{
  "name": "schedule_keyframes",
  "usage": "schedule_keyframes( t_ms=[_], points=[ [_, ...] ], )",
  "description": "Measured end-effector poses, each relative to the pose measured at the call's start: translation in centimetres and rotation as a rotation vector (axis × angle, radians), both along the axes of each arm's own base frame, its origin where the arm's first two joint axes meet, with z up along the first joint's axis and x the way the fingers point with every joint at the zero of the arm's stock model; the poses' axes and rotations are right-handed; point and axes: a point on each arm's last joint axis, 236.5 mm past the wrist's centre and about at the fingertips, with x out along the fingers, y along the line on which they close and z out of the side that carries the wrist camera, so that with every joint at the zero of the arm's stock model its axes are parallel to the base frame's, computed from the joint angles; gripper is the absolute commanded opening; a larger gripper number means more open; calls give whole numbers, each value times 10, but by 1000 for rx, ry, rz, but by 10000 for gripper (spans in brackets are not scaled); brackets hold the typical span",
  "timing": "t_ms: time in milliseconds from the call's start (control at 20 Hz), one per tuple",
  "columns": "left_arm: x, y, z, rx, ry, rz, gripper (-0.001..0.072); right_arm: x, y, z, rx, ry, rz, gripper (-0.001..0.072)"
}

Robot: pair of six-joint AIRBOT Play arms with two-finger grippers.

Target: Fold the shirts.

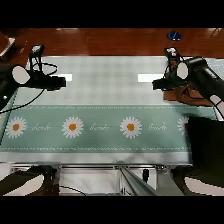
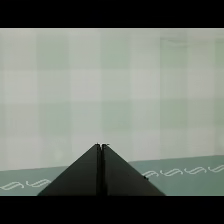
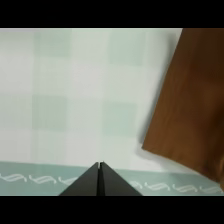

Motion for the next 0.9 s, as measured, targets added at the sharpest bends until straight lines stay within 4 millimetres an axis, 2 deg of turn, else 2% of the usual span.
schedule_keyframes(
  t_ms=[50,100,150,250,300,450,550,600,700,800,900],
  points=[
    [4,0,1,-2,-15,3,48,6,1,3,2,-27,5,93],
    [8,0,3,-3,-35,7,254,14,-1,7,-9,-66,14,326],
    [14,0,5,-6,-59,12,506,24,-6,12,-40,-112,27,415],
    [27,1,6,-7,-102,24,508,50,-27,30,-131,-240,24,414],
    [31,2,5,-4,-117,26,508,62,-46,42,-177,-303,-9,413],
    [41,3,0,1,-139,31,508,87,-124,71,-226,-464,-225,407],
    [44,4,-4,3,-142,33,508,96,-173,78,-187,-518,-368,407],
    [45,4,-5,4,-141,33,508,100,-192,76,-156,-525,-424,407],
    [46,4,-10,6,-135,33,508,110,-215,67,-94,-515,-487,407],
    [47,3,-13,7,-132,30,508,117,-234,45,-41,-453,-540,407],
    [47,0,-16,8,-128,24,508,115,-244,5,10,-331,-585,407]
  ],
)
